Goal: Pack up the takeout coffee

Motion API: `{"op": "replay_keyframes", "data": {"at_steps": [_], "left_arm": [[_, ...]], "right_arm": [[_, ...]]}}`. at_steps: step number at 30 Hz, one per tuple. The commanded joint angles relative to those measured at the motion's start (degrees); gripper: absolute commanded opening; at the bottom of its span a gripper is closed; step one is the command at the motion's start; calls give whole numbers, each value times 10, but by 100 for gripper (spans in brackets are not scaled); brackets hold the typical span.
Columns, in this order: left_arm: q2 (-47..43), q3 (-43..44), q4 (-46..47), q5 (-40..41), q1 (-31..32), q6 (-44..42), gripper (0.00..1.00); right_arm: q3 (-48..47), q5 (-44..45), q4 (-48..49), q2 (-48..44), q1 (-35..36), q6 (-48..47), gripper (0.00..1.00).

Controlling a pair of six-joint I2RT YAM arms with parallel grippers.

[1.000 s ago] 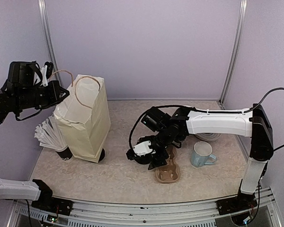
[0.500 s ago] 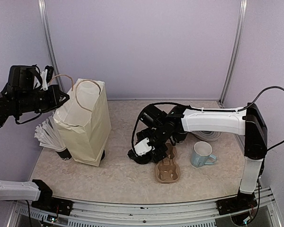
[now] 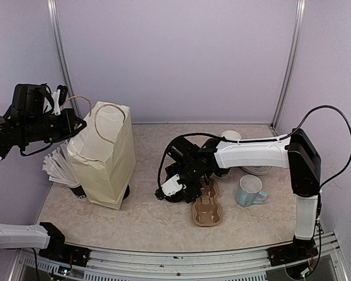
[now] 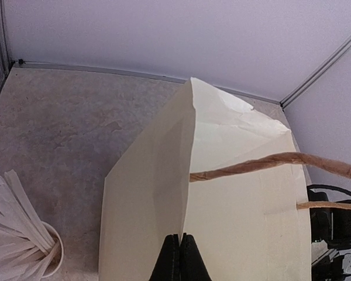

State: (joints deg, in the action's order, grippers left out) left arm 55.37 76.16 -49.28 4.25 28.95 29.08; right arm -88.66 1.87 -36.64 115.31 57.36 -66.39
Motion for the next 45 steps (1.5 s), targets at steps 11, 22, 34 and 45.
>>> {"op": "replay_keyframes", "data": {"at_steps": [11, 22, 34, 45], "left_arm": [[-11, -15, 25, -10, -7, -9, 0], [-10, -21, 29, -16, -11, -10, 0], [-17, -19, 24, -22, -14, -9, 0], [-12, -15, 26, -34, -14, -3, 0]], "right_arm": [[37, 112, 92, 46, 13, -54, 99], [-41, 51, 44, 45, 6, 6, 84], [-330, -268, -189, 126, -112, 202, 83], [-419, -453, -197, 174, -245, 380, 87]]}}
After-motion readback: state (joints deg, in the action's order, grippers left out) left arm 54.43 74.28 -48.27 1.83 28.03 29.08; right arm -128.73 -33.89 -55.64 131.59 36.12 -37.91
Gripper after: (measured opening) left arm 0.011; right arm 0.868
